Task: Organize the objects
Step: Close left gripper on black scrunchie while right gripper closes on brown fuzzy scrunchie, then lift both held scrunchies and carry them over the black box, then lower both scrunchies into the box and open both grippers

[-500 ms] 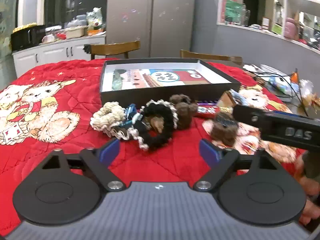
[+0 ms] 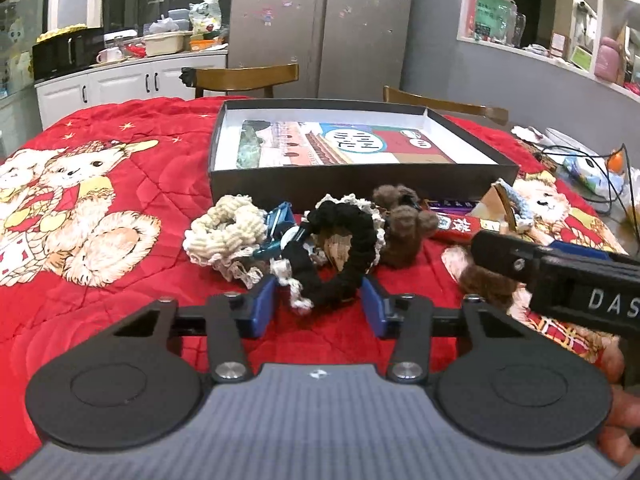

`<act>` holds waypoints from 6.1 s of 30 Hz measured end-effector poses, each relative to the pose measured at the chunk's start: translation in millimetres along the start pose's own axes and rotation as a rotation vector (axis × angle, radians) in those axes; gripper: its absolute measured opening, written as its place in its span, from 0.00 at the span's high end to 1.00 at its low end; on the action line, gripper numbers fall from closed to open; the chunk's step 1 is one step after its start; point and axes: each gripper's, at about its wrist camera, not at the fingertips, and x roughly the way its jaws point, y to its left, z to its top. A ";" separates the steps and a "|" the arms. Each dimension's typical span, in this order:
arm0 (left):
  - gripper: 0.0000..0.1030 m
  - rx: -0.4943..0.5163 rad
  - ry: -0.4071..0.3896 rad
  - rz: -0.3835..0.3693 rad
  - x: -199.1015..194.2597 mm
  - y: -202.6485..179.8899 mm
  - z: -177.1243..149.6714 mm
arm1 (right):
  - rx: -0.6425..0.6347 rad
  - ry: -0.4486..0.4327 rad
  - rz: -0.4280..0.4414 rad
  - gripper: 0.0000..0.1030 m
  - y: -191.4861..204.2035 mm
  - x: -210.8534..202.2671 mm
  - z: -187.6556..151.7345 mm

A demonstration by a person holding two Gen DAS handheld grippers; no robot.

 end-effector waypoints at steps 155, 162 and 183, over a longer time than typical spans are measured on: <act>0.89 -0.171 -0.074 -0.111 39.0 89.4 170.3 | 0.135 0.107 0.258 0.73 37.6 118.2 119.4; 0.89 -0.138 -0.004 -0.088 71.7 86.9 149.4 | 0.154 0.207 0.245 0.73 34.3 138.0 103.1; 0.88 -0.087 -0.003 -0.084 78.0 80.0 122.5 | 0.257 0.311 0.142 0.73 10.0 161.5 113.9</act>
